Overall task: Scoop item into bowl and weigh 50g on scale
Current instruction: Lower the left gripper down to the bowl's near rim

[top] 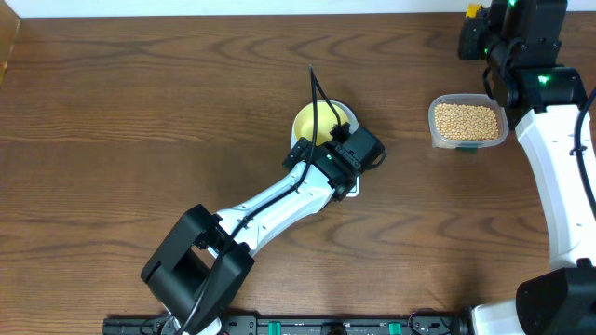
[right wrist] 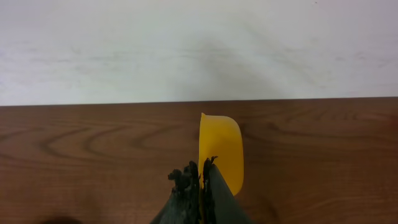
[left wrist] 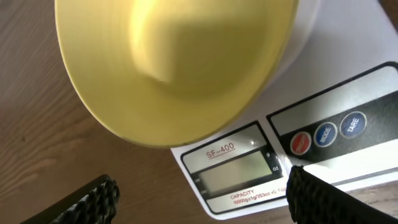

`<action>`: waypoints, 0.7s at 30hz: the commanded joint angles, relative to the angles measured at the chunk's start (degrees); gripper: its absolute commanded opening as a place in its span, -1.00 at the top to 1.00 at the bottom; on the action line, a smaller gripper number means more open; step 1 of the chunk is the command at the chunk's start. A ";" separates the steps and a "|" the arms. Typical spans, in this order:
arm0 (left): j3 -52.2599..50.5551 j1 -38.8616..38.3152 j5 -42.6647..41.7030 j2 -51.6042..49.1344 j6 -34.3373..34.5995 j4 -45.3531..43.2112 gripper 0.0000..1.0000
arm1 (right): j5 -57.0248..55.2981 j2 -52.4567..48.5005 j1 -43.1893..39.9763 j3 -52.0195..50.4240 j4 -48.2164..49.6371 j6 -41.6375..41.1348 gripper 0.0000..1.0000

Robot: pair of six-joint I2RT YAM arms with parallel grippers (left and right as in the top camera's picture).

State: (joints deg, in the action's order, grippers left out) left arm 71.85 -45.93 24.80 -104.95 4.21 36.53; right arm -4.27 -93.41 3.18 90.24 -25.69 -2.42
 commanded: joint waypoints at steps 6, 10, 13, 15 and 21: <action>-0.39 -0.02 -0.61 -0.63 -0.48 -0.46 -0.76 | 0.35 -0.28 -0.13 -0.04 -0.11 -0.74 0.98; -0.39 -0.02 -3.37 -0.68 -0.48 -0.46 -0.76 | 0.35 -0.28 -0.13 -0.04 -0.20 -0.74 0.98; -0.39 -0.02 -3.37 -0.68 -0.48 -0.66 -0.76 | 0.37 -0.28 -0.13 -0.04 -0.24 -0.74 0.98; -0.39 -0.02 -3.37 -0.72 -0.48 -0.92 -0.76 | 0.37 -0.28 -0.13 -0.04 -0.24 -0.74 0.98; -0.39 -0.02 -3.34 -2.43 -0.50 -1.20 -0.76 | 0.37 -0.28 -0.13 -0.04 -0.33 -0.74 0.98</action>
State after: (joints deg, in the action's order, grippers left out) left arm 71.85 -45.93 21.71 -105.38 4.23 35.46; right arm -4.27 -93.41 3.18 90.24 -25.91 -2.42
